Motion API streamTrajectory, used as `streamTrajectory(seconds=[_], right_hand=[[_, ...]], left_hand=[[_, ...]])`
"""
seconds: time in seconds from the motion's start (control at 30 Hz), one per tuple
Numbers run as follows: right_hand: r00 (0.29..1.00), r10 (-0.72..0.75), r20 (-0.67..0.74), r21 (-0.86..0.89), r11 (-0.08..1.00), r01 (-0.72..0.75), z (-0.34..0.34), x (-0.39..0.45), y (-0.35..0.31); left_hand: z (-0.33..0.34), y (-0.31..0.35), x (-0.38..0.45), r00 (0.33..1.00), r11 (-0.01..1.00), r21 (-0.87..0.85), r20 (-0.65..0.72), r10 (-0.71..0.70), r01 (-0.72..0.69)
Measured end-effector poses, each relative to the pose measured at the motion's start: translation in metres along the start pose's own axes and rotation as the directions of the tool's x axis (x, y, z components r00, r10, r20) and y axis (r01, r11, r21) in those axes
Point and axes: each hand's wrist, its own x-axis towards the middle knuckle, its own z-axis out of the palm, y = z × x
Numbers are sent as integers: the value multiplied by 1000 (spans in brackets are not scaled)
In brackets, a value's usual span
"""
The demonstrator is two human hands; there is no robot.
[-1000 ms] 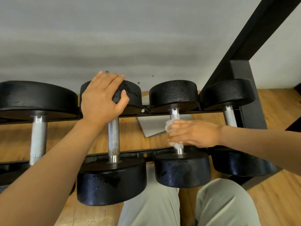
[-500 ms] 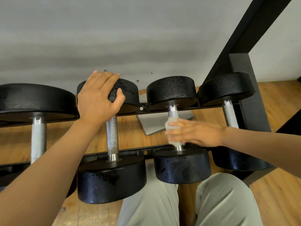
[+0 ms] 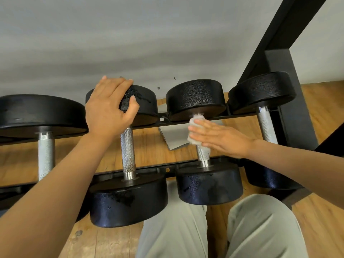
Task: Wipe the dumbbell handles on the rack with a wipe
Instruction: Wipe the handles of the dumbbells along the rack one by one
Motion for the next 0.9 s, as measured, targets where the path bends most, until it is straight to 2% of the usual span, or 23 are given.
streamTrajectory(seconds=[0.1,0.2,0.27,0.33,0.4,0.43,0.5,0.6,0.67,0.7,0.73,0.8,0.9], right_hand=[[967,-207,149,6,978,209,-1,-16,-4],[950,-273,150,-137,946,294,-6,-7,9],[985,-164,48,-173,970,170,-5,6,16],[997,4,-72,-77,997,-10,0,13,17],[989,118,-86,53,992,-114,7,10,8],[991,121,-60,110,987,-114,8,5,2],[998,7,65,179,984,-18,3,-8,-3],[934,-241,263,219,958,185,-10,-22,2],[907,-317,275,165,945,281,-15,-19,8],[917,-316,244,120,948,295,-15,-14,10],[941,-279,193,75,960,270,-13,-7,12],[992,-119,32,54,992,117,-6,7,14],[986,127,-110,177,978,-107,6,14,5]], left_hand=[[1,1,1,1000,1000,0,11,-5,5],[1,1,1,1000,1000,1,0,-5,5],[2,1,0,1000,1000,5,-3,-4,4],[2,1,0,1000,1000,0,3,-2,2],[1,1,1,1000,1000,-1,17,1,-1],[0,0,1,1000,1000,3,19,1,-1],[0,0,2,1000,1000,5,29,2,-2],[-1,1,2,999,1000,16,38,-1,1],[-1,1,2,999,1000,15,49,1,-1],[-2,2,3,998,1000,17,57,-2,1],[-3,2,3,998,1000,23,63,-6,5],[-4,2,3,997,999,31,79,-11,8],[-6,5,4,992,999,30,121,-29,26]])
